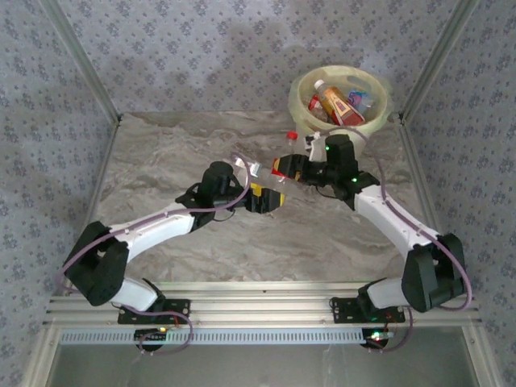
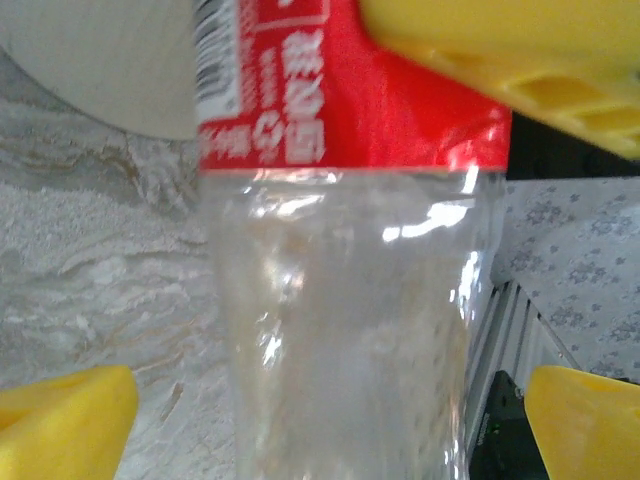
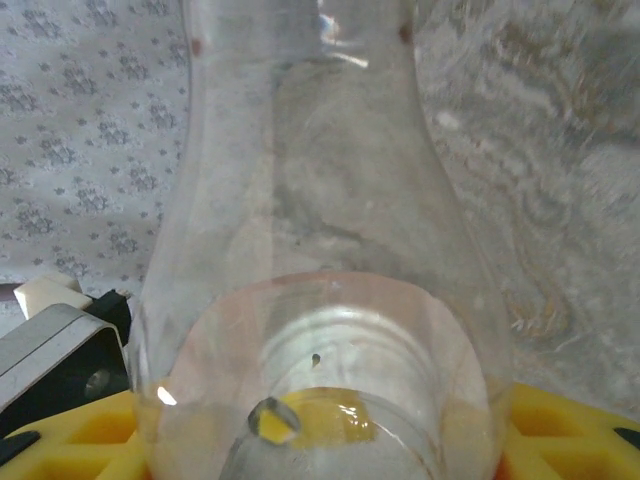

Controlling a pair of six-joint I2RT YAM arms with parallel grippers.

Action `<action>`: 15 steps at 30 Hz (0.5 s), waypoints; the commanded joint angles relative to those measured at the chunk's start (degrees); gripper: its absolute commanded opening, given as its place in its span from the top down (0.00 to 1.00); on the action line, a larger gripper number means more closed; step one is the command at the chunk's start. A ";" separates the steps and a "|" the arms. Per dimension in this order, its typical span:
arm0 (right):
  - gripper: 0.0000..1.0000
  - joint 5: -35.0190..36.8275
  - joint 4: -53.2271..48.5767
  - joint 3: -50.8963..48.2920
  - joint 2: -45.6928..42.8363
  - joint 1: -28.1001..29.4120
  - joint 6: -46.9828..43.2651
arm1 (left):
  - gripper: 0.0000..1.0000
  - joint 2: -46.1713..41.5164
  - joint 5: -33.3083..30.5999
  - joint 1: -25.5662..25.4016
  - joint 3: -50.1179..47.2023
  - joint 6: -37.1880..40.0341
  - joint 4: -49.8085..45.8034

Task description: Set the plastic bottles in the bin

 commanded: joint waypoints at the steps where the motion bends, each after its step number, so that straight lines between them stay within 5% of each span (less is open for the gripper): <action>1: 0.42 2.65 -7.62 5.24 -4.87 -1.72 -8.02 | 0.00 -5.75 0.37 -0.37 2.71 2.90 0.24; 10: 0.42 18.65 -23.81 21.97 -10.84 -4.16 -23.09 | 0.00 -14.58 -4.22 -0.37 4.03 9.45 -6.68; 15: 0.42 30.03 -23.90 30.18 -9.90 -5.17 -29.20 | 0.00 -16.16 -5.82 -0.32 4.11 10.93 -8.75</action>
